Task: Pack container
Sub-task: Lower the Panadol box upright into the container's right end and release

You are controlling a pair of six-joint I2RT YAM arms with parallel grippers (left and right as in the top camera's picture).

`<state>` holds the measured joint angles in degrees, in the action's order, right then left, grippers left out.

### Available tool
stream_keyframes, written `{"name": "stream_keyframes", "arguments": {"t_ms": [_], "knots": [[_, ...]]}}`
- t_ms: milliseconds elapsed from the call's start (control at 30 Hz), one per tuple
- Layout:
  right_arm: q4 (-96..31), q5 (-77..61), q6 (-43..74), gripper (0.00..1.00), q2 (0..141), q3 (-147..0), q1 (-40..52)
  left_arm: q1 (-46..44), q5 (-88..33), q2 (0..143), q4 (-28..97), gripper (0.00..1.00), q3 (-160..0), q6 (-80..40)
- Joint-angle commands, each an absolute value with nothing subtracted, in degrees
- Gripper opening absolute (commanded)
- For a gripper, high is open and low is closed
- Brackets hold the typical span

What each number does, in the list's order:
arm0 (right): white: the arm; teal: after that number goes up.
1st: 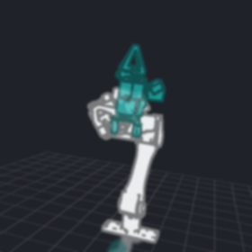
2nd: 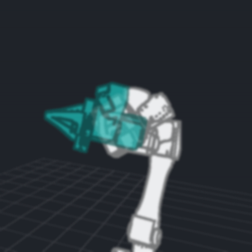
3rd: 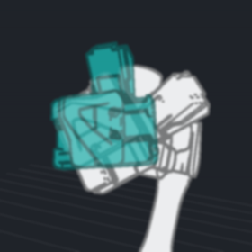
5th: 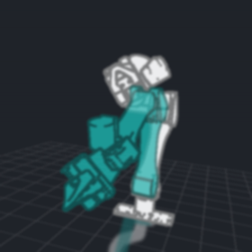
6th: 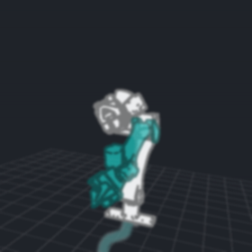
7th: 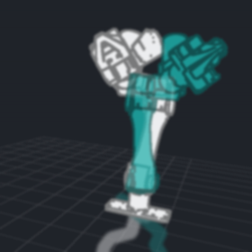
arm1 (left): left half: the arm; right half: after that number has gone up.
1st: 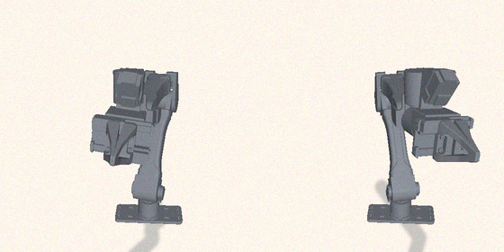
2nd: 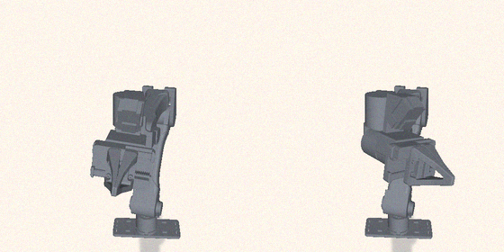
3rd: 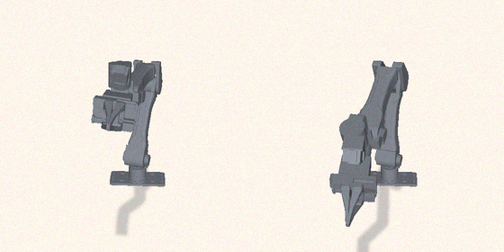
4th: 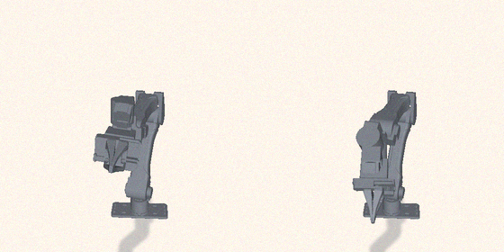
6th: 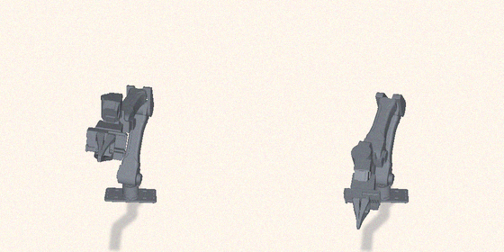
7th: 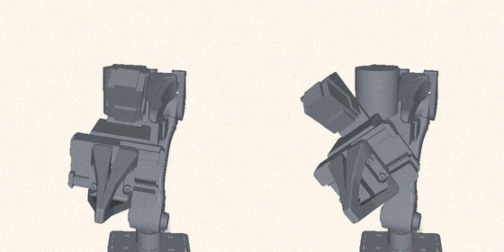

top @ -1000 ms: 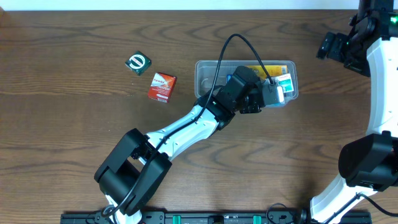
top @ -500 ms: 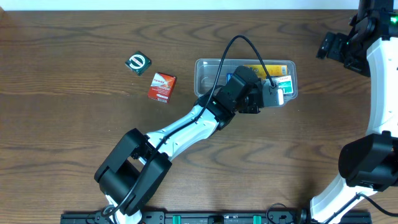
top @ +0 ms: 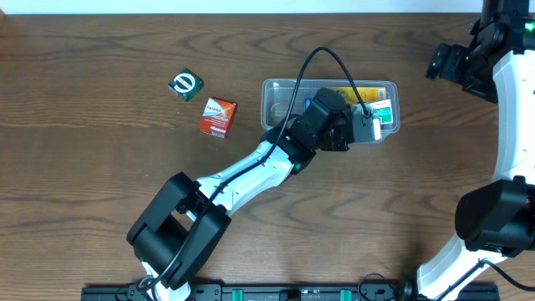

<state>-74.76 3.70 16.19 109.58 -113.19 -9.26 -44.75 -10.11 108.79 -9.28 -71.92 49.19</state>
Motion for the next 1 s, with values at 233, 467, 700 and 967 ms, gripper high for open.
{"name": "stream_keyframes", "arguments": {"t_ms": [233, 467, 700, 967], "knots": [[-74.78, 4.29, 17.12, 0.99, 108.01, -113.54, -9.37, -44.84, -6.17, 109.30, -14.11, 0.38, -72.84, 49.52], [-74.78, 4.29, 17.12, 0.99, 108.01, -113.54, -9.37, -44.75, -6.17, 109.34, -12.47, 0.38, -72.84, 52.12], [-74.78, 4.29, 17.12, 0.99, 108.01, -113.54, -9.37, -44.75, -6.42, 109.93, -10.37, 0.39, -72.84, 57.04], [-74.78, 4.29, 17.12, 0.99, 108.01, -113.54, -9.37, -44.77, -7.03, 110.28, -10.68, 0.47, -72.84, 57.19]]}}
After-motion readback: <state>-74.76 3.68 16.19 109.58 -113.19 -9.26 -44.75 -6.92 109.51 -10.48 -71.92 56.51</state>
